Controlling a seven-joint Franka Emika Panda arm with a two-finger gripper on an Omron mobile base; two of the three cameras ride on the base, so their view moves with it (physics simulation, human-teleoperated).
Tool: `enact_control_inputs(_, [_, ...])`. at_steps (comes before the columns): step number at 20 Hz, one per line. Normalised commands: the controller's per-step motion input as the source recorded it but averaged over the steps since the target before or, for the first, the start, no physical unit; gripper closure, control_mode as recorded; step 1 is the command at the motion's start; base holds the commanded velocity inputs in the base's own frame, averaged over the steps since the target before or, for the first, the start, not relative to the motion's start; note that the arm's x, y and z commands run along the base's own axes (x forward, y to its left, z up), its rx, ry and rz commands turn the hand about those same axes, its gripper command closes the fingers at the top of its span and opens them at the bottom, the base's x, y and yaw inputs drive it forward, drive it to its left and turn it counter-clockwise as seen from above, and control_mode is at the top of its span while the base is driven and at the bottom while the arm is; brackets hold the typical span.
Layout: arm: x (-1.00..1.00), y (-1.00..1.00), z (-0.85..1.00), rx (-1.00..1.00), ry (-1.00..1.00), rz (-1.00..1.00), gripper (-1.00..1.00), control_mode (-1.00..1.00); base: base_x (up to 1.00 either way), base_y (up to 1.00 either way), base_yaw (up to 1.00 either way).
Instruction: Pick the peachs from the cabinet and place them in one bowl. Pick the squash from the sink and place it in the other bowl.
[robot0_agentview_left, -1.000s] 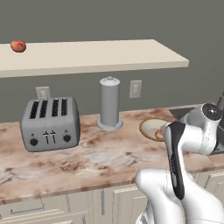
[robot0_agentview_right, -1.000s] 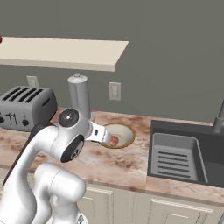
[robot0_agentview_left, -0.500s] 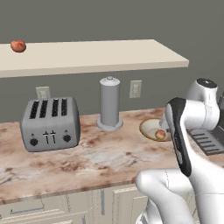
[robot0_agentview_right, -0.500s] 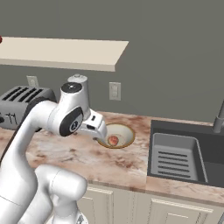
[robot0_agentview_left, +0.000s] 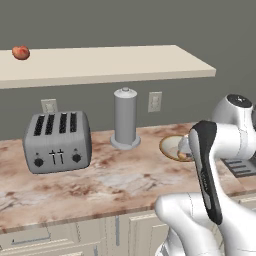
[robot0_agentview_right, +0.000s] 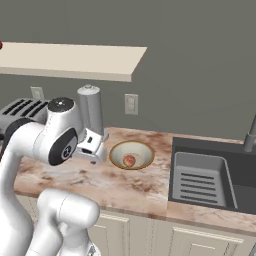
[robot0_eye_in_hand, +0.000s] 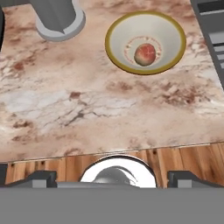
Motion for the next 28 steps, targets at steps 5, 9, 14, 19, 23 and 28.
enact_control_inputs(5, [0.0,0.41,0.16,0.0,0.0,0.0,-1.0,-1.0,0.0,0.0,0.0])
enact_control_inputs(9, [-0.13,0.14,0.04,0.0,0.0,0.0,-1.0,-1.0,0.0,0.0,0.0])
enact_control_inputs(14, [-0.52,0.19,0.14,0.0,0.0,0.0,-1.0,-1.0,0.0,0.0,0.0])
enact_control_inputs(19, [-0.07,0.02,0.02,0.0,0.0,0.0,-1.0,-1.0,0.0,0.0,0.0])
enact_control_inputs(23, [0.0,0.0,0.0,0.0,0.0,0.0,-1.0,-1.0,0.0,0.0,0.0])
enact_control_inputs(28, [-0.16,0.19,0.0,0.0,0.0,0.01,-1.0,-1.0,0.0,0.0,0.0])
